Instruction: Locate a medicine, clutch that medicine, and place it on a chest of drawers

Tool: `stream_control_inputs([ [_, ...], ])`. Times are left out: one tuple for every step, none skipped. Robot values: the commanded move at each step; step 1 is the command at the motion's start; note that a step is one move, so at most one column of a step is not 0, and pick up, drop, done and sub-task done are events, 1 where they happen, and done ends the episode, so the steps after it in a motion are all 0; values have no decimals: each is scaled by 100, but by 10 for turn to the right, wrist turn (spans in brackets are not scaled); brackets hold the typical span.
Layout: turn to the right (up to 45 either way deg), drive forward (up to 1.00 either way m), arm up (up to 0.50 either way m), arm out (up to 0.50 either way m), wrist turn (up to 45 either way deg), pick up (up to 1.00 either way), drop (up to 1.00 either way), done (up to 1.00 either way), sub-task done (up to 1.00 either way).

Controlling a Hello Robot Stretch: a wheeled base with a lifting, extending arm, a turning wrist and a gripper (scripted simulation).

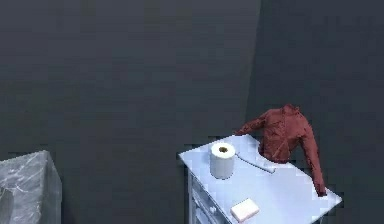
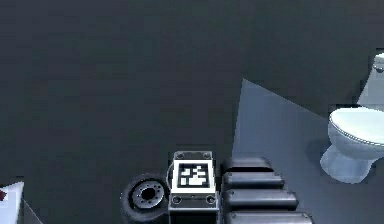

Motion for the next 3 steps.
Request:
stream_control_inputs([
  [-30,0,0,0,0,0,0,0,0],
  [30,0,0,0,0,0,0,0,0],
  [-60,0,0,0,0,0,0,0,0],
])
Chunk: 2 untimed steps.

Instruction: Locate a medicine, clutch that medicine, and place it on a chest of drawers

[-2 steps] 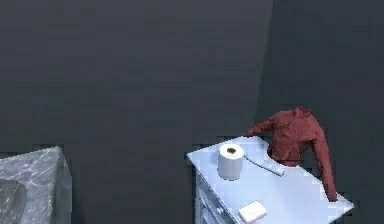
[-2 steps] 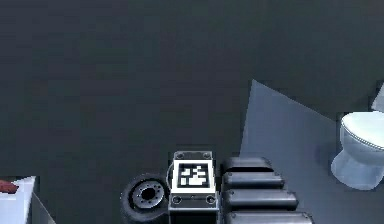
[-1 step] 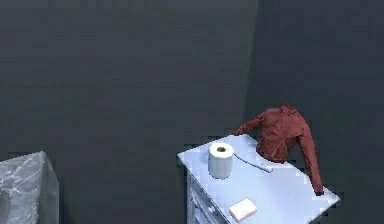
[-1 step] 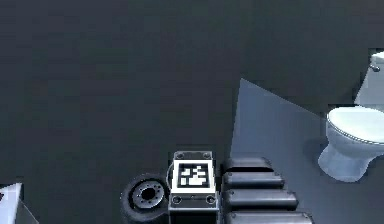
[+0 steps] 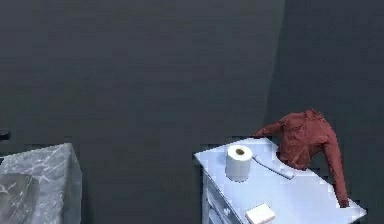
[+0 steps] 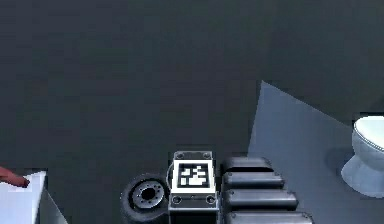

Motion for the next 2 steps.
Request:
stream_control_inputs([
  [60,0,0,0,0,0,0,0,0],
  [450,0,0,0,0,0,0,0,0],
])
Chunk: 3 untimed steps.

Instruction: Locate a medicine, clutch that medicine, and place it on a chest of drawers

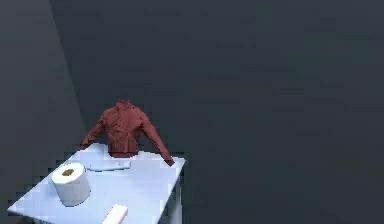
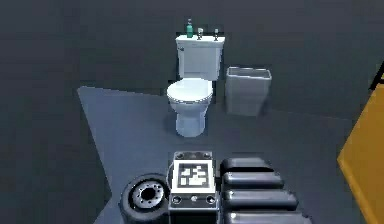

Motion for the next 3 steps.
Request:
stream_control_inputs([
  [0,20,0,0,0,0,0,0,0],
  [-450,0,0,0,0,0,0,0,0],
  [-450,0,0,0,0,0,0,0,0],
])
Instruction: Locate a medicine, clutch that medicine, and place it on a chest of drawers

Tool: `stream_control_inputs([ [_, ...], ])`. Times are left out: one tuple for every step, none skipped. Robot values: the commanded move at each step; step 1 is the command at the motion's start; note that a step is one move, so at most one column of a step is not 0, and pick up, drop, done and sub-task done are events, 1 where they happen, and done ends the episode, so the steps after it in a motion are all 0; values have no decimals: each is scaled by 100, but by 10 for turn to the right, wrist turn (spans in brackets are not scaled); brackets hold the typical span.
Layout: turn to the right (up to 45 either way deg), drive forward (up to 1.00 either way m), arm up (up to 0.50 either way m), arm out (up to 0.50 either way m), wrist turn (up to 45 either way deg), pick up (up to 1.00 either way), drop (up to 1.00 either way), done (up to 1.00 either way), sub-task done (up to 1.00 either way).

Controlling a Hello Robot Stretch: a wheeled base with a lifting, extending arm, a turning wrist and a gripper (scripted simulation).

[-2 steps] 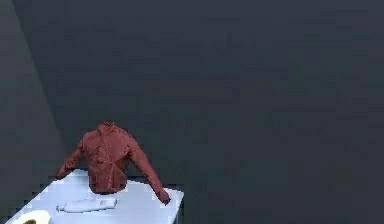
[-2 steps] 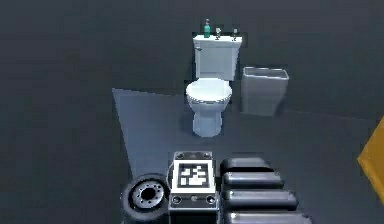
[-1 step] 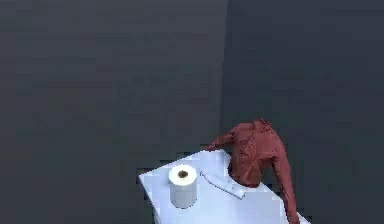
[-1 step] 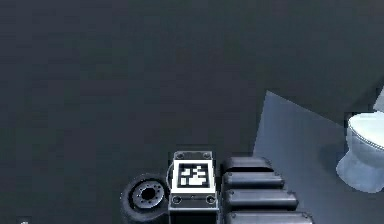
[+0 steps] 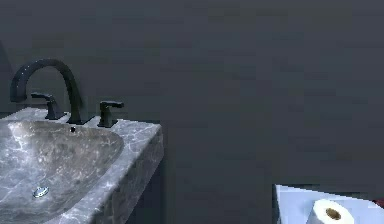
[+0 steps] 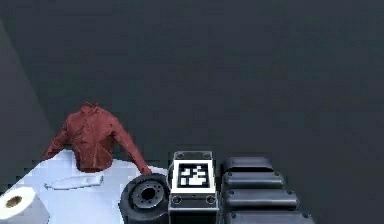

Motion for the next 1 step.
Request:
stream_control_inputs([
  [-60,0,0,0,0,0,0,0,0],
])
